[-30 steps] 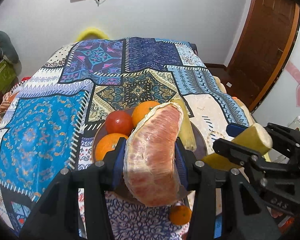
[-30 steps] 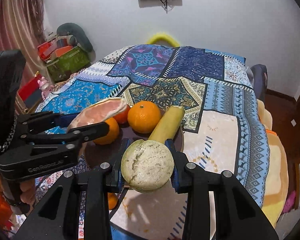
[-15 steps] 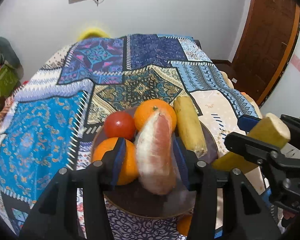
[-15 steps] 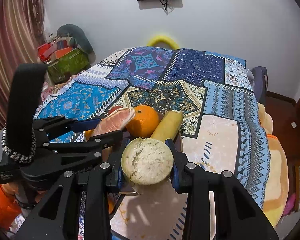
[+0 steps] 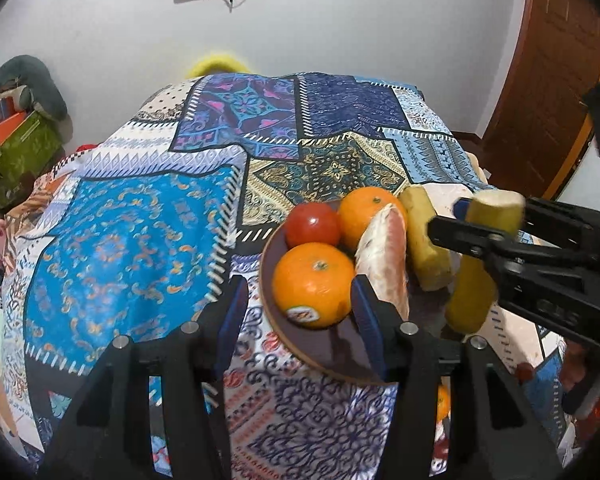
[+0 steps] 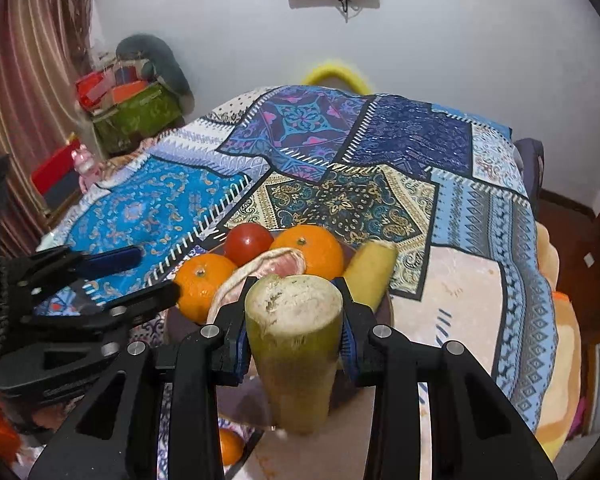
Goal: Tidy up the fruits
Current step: 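Lower the yellow cylinder and grapefruit segment onto the purple plate and open both tools, then grasp the red date on the quilt with the right tool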
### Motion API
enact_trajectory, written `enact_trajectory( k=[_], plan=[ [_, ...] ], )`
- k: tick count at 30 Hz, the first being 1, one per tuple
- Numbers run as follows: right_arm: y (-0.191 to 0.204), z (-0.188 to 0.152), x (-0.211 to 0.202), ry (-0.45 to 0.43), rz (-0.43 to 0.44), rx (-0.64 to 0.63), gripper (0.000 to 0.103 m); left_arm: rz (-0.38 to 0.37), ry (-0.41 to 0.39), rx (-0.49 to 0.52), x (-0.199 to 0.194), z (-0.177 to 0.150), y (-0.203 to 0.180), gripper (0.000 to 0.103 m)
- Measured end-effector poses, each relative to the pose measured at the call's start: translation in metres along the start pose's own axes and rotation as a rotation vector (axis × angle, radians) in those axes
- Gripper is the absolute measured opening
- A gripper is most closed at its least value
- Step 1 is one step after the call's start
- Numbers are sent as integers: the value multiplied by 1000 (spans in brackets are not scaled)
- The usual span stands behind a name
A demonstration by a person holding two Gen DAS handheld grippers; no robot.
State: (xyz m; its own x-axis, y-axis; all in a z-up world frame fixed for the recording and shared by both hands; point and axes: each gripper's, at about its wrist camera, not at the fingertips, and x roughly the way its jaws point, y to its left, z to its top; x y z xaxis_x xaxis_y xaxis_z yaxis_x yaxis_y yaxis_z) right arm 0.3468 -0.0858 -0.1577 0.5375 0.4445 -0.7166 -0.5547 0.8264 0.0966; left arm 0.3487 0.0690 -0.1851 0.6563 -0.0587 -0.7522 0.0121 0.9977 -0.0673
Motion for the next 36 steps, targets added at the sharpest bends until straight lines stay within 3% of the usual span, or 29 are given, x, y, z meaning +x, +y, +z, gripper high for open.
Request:
enact_trajectory(
  k=[6, 9, 16, 27, 36],
  plan=[
    [6, 5, 7, 16, -1, 14, 37, 4, 3, 4, -9, -10, 6, 53],
    [5, 4, -3, 0, -12, 32, 43, 0, 6, 8, -15, -14, 4, 53],
    [0, -7, -43, -17, -72, 25, 43, -11, -15, 24, -48, -22, -8, 53],
    [-5, -47, -121, -55, -124, 53, 51, -33, -48, 45, -113, -45, -36, 61],
    [-15, -84, -131, -13, -124, 133, 51, -72, 15, 78, -112, -62, -57, 61]
  ],
)
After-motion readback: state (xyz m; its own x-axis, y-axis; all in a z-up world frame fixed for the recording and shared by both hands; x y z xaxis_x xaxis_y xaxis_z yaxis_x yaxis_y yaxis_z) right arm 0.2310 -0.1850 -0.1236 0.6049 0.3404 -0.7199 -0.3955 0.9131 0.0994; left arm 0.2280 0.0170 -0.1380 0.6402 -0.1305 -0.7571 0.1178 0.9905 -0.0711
